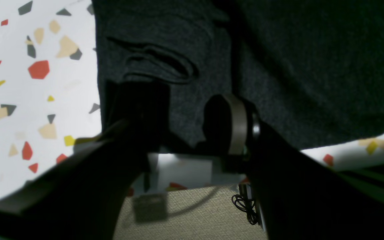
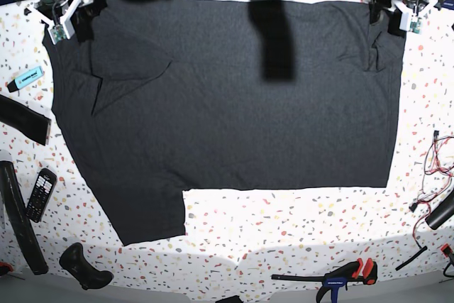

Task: Fold the T-shirt properly
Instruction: 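Hold the shirt edge with both grippers and smooth it flat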

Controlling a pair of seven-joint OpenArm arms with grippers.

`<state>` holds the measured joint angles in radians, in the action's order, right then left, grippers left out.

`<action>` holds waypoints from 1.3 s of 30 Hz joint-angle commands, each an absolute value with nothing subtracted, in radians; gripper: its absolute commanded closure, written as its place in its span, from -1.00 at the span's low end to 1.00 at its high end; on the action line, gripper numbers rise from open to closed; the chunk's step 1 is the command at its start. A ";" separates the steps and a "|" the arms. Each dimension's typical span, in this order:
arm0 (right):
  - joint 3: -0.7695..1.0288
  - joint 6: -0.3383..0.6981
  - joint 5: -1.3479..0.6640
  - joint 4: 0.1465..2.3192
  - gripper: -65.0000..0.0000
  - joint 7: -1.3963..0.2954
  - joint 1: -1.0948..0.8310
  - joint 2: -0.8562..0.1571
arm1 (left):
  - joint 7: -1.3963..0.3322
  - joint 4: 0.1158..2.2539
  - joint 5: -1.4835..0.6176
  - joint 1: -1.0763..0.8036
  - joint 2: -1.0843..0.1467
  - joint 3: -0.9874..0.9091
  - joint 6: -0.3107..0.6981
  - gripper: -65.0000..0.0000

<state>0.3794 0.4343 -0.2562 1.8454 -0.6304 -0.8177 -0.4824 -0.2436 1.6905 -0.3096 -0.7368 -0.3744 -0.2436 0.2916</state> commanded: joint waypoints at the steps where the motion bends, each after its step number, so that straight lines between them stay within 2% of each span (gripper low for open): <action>1: 0.386 0.434 -0.242 1.863 0.08 -0.657 -0.832 -0.493 | -0.266 1.702 -0.303 -0.751 -0.383 -0.250 0.284 0.19; 16: 0.387 0.434 -0.231 1.890 0.08 -0.664 -0.832 -0.493 | -0.307 1.707 -0.303 -0.759 -0.383 -0.250 0.284 0.19; 27: 0.387 0.434 -0.231 1.916 0.08 -0.663 -0.831 -0.493 | -0.290 1.814 -0.303 -0.778 -0.383 -0.250 0.284 0.19; 34: 0.387 0.433 -0.231 1.980 0.07 -0.664 -0.831 -0.493 | -0.284 1.818 -0.249 -0.775 -0.383 -0.250 0.235 0.19; 39: 0.387 0.366 -0.230 2.041 0.07 -0.663 -0.828 -0.493 | -0.321 1.910 -0.236 -0.776 -0.383 -0.250 0.236 0.19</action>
<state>0.3786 0.3695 -0.2287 2.0224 -0.6743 -0.8227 -0.4820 -0.3450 1.8915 -0.2314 -0.7673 -0.3744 -0.2436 0.2386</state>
